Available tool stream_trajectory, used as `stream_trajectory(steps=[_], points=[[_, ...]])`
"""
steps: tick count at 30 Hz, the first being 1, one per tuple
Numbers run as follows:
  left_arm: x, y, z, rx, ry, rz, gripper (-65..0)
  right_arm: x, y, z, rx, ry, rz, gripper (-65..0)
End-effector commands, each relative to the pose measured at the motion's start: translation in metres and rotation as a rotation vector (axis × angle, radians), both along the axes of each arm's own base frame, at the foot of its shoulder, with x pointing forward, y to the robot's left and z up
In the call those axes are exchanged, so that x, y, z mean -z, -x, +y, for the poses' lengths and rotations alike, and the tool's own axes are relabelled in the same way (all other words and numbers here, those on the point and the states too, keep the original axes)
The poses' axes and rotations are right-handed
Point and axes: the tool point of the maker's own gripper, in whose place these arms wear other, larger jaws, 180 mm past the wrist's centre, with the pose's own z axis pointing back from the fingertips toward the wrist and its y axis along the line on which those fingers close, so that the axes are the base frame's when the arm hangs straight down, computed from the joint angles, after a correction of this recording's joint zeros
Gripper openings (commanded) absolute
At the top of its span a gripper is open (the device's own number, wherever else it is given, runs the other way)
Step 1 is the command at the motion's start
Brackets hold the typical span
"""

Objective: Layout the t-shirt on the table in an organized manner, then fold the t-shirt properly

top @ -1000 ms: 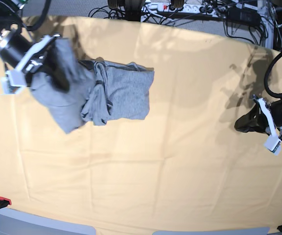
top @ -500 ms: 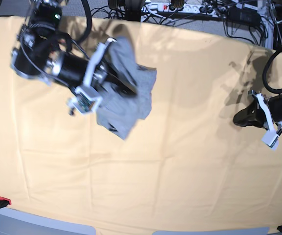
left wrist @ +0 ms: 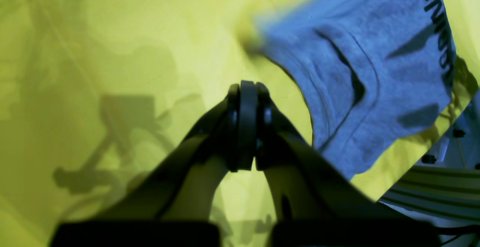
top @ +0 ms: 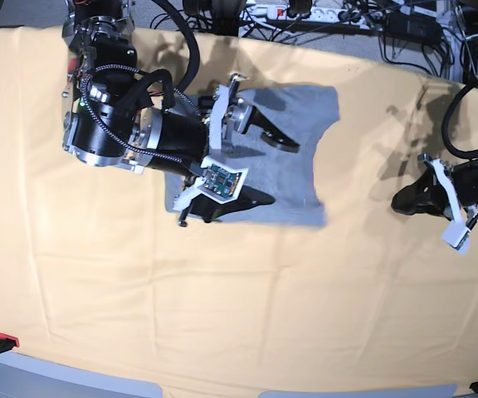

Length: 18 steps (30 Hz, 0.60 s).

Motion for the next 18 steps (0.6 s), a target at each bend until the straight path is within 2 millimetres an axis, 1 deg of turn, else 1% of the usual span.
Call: stream_trajectory(steps=[1, 3, 4, 5, 6, 7, 8, 10, 13, 16, 18], points=[[-0.016, -0.006, 0.003, 0.001, 0.003, -0.049, -65.0, -0.013, -0.003, -0.003, -0.002, -0.029, -0.042, -21.4], [-0.016, -0.006, 0.003, 0.002, 0.002, -0.047, -65.0, -0.011, -0.008, -0.012, 0.025, -0.016, -0.045, -22.9], [-0.017, -0.005, 0.002, 0.005, 0.010, -0.046, -65.0, -0.011, -0.011, -0.016, 0.041, -0.011, -0.046, -27.5], [-0.018, -0.004, -0.001, 0.016, 0.026, -0.044, -65.0, -0.010, -0.015, -0.021, 0.060, -0.005, -0.049, -35.9], [-0.020, -0.001, -0.005, 0.034, 0.049, -0.037, -65.0, -0.009, -0.020, -0.027, 0.090, 0.011, -0.055, -47.1], [-0.023, 0.003, -0.010, 0.062, 0.076, -0.032, -65.0, -0.007, -0.025, -0.033, 0.121, 0.030, -0.062, -59.7], [-0.029, 0.005, -0.017, 0.094, 0.110, -0.050, -65.0, -0.004, -0.030, -0.038, 0.151, 0.045, -0.069, -65.0], [-0.036, 0.008, -0.025, 0.138, 0.149, -0.076, -65.0, 0.000, -0.044, -0.044, 0.203, 0.040, -0.085, -65.0], [-0.033, 0.012, -0.034, 0.178, 0.141, -0.072, -65.0, 0.016, -0.071, -0.049, 0.255, 0.035, -0.070, -65.0], [-0.032, 0.023, -0.057, 0.262, 0.142, -0.064, -65.0, 0.033, -0.100, -0.055, 0.276, 0.061, -0.019, -65.0], [-0.031, 0.034, -0.076, 0.336, 0.127, -0.060, -65.0, 0.034, -0.121, -0.060, 0.297, 0.089, -0.018, -65.0]])
